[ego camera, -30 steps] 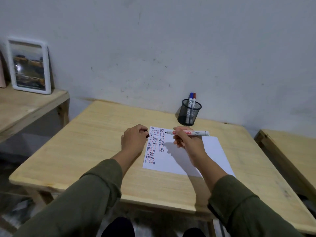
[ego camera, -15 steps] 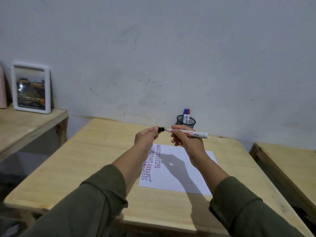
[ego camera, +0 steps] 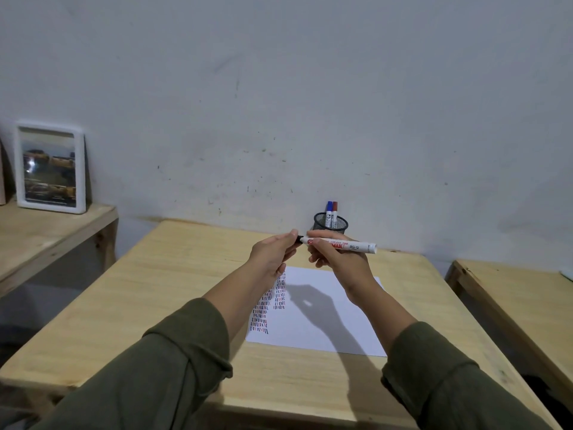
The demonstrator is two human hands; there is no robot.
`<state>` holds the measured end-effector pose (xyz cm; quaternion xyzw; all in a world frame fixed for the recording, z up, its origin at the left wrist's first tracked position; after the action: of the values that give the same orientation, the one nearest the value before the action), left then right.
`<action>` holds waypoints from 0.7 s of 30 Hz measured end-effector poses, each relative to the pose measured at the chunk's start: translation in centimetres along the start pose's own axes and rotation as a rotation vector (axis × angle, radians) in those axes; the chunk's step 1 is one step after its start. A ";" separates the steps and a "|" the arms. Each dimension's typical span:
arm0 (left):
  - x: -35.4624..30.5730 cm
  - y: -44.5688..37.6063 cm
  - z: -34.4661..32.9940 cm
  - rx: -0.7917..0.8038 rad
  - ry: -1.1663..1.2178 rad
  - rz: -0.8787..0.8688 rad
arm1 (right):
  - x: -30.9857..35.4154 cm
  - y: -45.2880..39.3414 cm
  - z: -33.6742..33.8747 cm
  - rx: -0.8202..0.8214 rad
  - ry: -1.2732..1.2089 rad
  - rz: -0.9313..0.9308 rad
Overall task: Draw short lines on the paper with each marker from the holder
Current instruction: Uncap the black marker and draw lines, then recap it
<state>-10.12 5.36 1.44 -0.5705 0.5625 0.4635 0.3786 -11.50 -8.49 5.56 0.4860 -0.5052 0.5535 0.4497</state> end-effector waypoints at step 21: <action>-2.6 -4.0 -1.7 -0.009 -0.038 -0.190 | -0.5 -0.6 1.9 0.290 -0.395 -0.235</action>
<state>-5.84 4.84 4.03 -0.6140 0.4963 0.4389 0.4290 -10.66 -10.29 5.18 0.6992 -0.4387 0.4587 0.3291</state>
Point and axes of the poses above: each hand's wrist, its own y-axis away from the middle knuckle, its own z-axis out of the back of the hand, x = y × z, the point moved 8 cm from there along -y, towards the middle knuckle, and after that the axes turned 10 degrees about -z, right-handed, at the moved point
